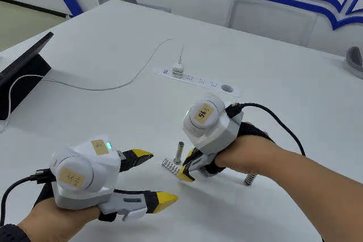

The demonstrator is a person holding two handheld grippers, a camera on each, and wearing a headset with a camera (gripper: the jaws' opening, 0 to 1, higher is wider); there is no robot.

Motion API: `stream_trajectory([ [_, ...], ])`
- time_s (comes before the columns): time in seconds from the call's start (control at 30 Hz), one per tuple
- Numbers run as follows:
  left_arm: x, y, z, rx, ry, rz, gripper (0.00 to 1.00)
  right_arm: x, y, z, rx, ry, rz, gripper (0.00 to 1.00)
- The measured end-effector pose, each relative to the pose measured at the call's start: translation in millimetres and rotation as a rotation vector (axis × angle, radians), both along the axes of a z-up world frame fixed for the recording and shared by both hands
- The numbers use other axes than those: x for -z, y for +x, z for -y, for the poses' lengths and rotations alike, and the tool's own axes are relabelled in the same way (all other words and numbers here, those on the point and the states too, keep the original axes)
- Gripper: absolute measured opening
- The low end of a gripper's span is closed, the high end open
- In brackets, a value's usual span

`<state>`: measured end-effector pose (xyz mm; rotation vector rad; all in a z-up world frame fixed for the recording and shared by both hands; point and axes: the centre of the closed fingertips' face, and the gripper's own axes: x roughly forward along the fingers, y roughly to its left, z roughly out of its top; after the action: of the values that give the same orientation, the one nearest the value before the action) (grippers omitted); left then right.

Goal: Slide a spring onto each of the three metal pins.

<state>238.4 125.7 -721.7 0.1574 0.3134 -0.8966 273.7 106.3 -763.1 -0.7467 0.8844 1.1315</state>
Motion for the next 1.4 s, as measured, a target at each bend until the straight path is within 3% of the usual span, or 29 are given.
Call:
stream_trajectory([
  [0.77, 2.6, 2.3, -0.9, 0.001, -0.003, -0.006, 0.58, 10.3, 5.5, 1.3, 0.016, -0.024, -0.007, 0.14],
  [1.07, 3.2, 2.2, -2.1, 0.003, 0.002, -0.008, 0.58, 9.5, 5.2, 2.2, -0.017, -0.033, 0.015, 0.12],
  [1.4, 5.1, 0.7, -1.2, 0.014, 0.015, -0.009, 0.57, -0.2, -7.9, 6.4, -0.077, -0.037, 0.011, 0.11],
])
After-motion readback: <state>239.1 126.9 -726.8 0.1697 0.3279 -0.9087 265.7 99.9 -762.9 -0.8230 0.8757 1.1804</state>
